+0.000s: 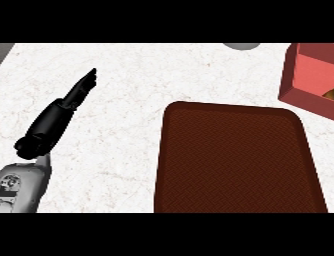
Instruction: Pick the croissant from the tray and place it in the cardboard box
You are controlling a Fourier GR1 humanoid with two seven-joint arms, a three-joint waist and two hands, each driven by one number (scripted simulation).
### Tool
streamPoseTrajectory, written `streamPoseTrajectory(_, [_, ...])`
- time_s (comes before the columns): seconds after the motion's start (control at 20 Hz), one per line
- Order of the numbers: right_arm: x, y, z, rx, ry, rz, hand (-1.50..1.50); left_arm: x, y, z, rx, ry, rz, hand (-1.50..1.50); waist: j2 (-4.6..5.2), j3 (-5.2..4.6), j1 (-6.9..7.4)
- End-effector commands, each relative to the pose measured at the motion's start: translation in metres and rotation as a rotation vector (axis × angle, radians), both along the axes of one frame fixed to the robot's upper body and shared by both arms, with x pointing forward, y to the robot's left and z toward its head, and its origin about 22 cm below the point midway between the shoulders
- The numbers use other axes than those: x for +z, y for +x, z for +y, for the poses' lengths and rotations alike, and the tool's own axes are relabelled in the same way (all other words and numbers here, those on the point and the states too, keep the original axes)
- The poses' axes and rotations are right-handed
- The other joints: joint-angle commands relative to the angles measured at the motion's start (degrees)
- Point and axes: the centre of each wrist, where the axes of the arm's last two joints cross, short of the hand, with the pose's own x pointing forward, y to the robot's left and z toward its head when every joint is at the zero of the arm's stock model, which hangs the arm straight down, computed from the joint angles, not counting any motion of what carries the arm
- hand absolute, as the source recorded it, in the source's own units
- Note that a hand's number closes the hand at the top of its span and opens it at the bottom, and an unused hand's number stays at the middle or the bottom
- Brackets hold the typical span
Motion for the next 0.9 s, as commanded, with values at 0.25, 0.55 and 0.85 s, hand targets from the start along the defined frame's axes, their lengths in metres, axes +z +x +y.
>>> streamPoseTrajectory(0.25, [-0.001, 0.014, 0.006, 0.123, 0.681, -0.18, -1.5, -0.001, 0.001, -0.002, 0.018, -0.018, 0.0, 0.0, -0.5, 0.24, -0.71])
streamPoseTrajectory(0.55, [-0.002, 0.002, -0.013, -0.085, 1.088, -0.122, -1.5, -0.005, -0.002, 0.004, 0.025, -0.001, 0.003, 0.0, -0.24, 0.09, -0.68])
streamPoseTrajectory(0.85, [-0.008, -0.021, -0.038, -0.233, 1.207, -0.193, -1.5, 0.004, 0.006, 0.002, 0.007, -0.009, -0.006, 0.0, 1.12, 0.36, -0.18])
